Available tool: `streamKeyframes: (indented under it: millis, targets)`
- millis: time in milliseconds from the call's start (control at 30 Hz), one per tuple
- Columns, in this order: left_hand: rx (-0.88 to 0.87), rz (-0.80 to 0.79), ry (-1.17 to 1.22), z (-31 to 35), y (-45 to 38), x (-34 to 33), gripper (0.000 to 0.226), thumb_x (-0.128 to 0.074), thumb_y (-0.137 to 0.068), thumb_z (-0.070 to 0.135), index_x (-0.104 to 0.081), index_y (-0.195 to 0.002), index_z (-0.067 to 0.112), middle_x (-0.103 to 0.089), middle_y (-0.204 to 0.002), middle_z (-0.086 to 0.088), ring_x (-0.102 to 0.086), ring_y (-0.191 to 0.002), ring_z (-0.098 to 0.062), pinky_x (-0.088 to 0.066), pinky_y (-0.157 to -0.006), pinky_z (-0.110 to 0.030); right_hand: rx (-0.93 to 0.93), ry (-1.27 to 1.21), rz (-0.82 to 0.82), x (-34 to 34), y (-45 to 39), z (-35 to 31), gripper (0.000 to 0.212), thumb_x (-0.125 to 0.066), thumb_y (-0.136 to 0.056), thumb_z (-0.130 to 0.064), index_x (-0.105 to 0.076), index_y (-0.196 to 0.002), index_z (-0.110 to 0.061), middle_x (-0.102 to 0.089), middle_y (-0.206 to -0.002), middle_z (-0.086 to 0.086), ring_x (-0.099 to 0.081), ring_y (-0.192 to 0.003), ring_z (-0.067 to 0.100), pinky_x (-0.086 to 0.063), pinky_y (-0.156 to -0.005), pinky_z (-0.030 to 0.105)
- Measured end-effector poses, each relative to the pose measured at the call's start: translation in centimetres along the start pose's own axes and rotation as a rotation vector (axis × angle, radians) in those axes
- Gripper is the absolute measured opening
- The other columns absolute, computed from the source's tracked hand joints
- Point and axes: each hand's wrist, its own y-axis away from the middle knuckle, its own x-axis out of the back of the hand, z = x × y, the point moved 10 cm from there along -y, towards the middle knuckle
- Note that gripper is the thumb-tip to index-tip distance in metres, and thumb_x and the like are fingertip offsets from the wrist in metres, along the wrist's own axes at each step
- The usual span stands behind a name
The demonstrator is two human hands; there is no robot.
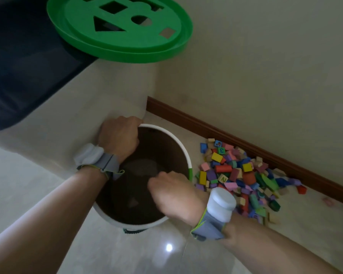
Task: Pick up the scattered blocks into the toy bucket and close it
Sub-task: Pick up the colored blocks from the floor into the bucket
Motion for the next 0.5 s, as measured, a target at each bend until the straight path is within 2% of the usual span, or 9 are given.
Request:
streamKeyframes:
  millis: [333,500]
  targets:
    - [0.035,-0.047,-0.035,0.1,0.0,0.0,0.036,-0.061,-0.078,0.019,-0.064,-0.113,0.025,-0.065,-0.091,-0.01,-0.061,-0.079,-0.03,-0.035,-0.061,-0.032,-0.031,0.108,-0.117,-1.1,-0.5,0.9,0.02,-0.059,-0.093,-0.022,-0.069,-0.108,-0.012,-0.07,-0.112,0.012,-0.067,-0.103,0.036,-0.039,-0.07,0.031]
    - [0.036,-0.056,-0.034,0.3,0.3,0.2,0.038,-0.062,-0.078,0.019,-0.064,-0.115,0.025,-0.064,-0.091,-0.012,-0.059,-0.079,-0.031,-0.033,-0.06,-0.031,-0.032,0.097,-0.026,-0.8,-0.5,1.1,0.027,-0.057,-0.096,-0.025,-0.067,-0.119,-0.015,-0.069,-0.109,0.01,-0.067,-0.101,0.034,-0.038,-0.068,0.031]
